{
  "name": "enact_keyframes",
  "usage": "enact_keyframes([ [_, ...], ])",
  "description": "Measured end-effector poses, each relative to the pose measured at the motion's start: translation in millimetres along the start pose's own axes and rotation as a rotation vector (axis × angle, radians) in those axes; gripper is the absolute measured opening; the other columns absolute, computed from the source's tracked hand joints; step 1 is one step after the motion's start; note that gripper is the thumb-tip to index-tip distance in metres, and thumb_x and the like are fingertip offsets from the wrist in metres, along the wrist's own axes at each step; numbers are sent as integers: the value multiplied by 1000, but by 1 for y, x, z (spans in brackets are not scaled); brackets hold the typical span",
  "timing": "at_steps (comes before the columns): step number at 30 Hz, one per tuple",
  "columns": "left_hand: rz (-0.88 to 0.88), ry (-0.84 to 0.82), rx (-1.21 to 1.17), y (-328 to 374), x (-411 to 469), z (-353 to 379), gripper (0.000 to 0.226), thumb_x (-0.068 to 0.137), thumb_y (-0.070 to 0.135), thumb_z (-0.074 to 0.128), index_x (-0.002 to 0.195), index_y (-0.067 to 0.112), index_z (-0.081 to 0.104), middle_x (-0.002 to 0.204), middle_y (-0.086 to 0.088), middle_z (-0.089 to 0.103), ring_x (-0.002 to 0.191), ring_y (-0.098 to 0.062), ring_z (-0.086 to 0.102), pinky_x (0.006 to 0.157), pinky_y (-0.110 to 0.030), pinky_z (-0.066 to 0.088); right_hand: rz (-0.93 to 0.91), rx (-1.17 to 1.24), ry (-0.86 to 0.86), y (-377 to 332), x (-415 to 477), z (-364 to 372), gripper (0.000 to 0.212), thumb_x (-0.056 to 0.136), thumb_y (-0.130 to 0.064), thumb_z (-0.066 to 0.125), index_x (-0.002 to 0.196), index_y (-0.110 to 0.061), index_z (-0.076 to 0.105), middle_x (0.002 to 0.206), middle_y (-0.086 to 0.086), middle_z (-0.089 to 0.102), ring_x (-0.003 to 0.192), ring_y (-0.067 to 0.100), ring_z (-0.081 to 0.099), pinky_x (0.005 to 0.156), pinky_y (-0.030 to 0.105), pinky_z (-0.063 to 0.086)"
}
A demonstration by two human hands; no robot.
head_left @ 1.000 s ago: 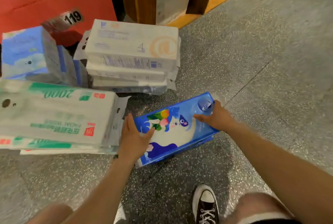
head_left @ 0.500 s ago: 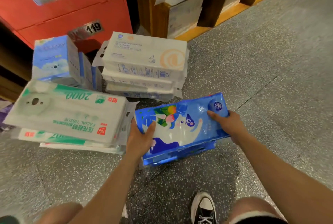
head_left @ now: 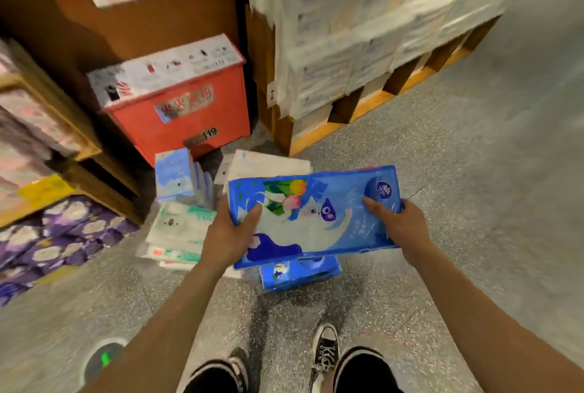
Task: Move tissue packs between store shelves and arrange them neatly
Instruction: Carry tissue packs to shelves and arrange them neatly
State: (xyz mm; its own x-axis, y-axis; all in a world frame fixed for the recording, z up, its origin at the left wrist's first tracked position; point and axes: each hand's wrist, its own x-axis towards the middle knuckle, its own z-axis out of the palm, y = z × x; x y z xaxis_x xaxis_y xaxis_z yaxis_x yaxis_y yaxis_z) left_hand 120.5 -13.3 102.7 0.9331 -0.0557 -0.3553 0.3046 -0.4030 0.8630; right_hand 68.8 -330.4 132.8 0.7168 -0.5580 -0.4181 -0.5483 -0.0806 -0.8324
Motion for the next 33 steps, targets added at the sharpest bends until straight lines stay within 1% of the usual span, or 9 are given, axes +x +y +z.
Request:
enact_keyframes([
  [3, 55, 12, -11, 66, -43, -52, 39, 93, 54, 62, 125, 34, 51, 73, 6, 72, 58, -22, 72, 58, -38, 53, -30, 22, 9, -63, -56, -18, 45, 78, -37, 86, 106, -11, 63, 92, -2, 69, 76, 12, 67, 58, 26, 49],
  [7, 72, 55, -40, 128, -98, -110, 40, 92, 53, 64, 124, 32, 50, 70, 0, 73, 58, -23, 71, 57, -43, 56, -106, 70, -4, -128, -117, -33, 44, 78, -35, 85, 106, -13, 58, 91, -5, 66, 76, 10, 65, 58, 24, 47],
  [10, 107, 113, -81, 156, -142, -139, 28, 96, 44, 63, 117, 28, 54, 75, -4, 72, 58, -22, 70, 56, -40, 56, -177, 91, -46, -160, -147, -38, 50, 79, -34, 85, 112, -9, 56, 91, -6, 64, 77, 9, 65, 58, 23, 48],
  [13, 105, 206, -103, 167, -184, -160, 32, 95, 48, 63, 119, 29, 55, 86, -3, 75, 64, -20, 72, 56, -34, 58, -260, 96, -142, -182, -171, -36, 58, 80, -33, 85, 121, -8, 53, 98, -5, 66, 79, 8, 66, 59, 22, 49],
  [17, 50, 387, -157, 154, -255, -175, 33, 94, 51, 64, 116, 28, 57, 87, 2, 76, 65, -20, 73, 55, -35, 56, -347, 89, -375, -200, -202, -26, 56, 80, -31, 85, 126, -16, 59, 112, -2, 71, 90, 14, 73, 66, 26, 57],
  [24, -88, 770, -267, 110, -401, -196, 28, 91, 49, 68, 110, 29, 63, 91, 8, 76, 74, -14, 74, 66, -44, 63, -489, -2, -771, -217, -292, 23, 23, 85, -18, 81, 104, -25, 68, 97, -9, 74, 72, -3, 72, 55, 13, 53],
  [28, -194, 1035, -287, 71, -501, -224, 28, 90, 49, 69, 109, 30, 62, 90, 6, 75, 71, -16, 73, 59, -33, 60, -543, -64, -979, -208, -377, 75, 23, 84, -22, 82, 103, -22, 68, 97, -7, 74, 71, -1, 72, 53, 16, 54],
  [30, -213, 1150, -305, 49, -560, -237, 25, 90, 47, 70, 108, 32, 63, 91, 7, 75, 75, -15, 74, 61, -30, 58, -567, -107, -1075, -197, -431, 102, 36, 80, -25, 85, 111, -17, 68, 102, -1, 76, 80, 8, 75, 60, 24, 58],
  [33, -250, 1303, -312, 12, -654, -254, 21, 90, 45, 71, 105, 32, 65, 91, 11, 76, 82, -12, 73, 75, -42, 60, -620, -176, -1225, -176, -523, 138, 44, 76, -29, 87, 114, -16, 68, 105, 3, 77, 91, 24, 74, 77, 41, 60],
])
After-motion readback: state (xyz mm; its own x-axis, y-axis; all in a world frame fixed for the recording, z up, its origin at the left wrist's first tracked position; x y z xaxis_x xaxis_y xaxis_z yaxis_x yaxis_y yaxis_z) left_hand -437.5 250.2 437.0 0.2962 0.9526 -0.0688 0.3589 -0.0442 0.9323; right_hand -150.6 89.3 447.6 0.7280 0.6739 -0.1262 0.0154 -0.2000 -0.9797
